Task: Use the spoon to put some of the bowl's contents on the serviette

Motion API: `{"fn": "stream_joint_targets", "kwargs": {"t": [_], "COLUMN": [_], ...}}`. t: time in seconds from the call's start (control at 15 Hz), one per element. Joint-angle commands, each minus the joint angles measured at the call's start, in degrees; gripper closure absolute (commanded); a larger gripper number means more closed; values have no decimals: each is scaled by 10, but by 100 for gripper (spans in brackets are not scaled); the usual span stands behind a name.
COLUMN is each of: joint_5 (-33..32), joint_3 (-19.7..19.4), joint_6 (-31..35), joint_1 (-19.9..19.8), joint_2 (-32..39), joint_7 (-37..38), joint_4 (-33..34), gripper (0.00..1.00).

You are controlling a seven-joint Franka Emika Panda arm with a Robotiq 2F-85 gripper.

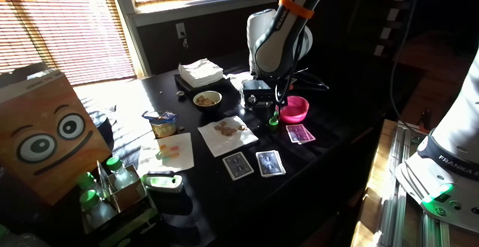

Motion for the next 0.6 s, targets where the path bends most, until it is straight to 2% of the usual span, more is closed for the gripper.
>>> {"fn": "stream_joint_targets", "kwargs": {"t": [0.0,0.53], "joint_5": [-32,-85], "joint_3": [-23,-67], "joint_6": [11,9], "joint_1": [14,18], "joint_2": [13,25], "joint_7": [35,81], "joint_4": [7,16], "gripper": [0,0]}}
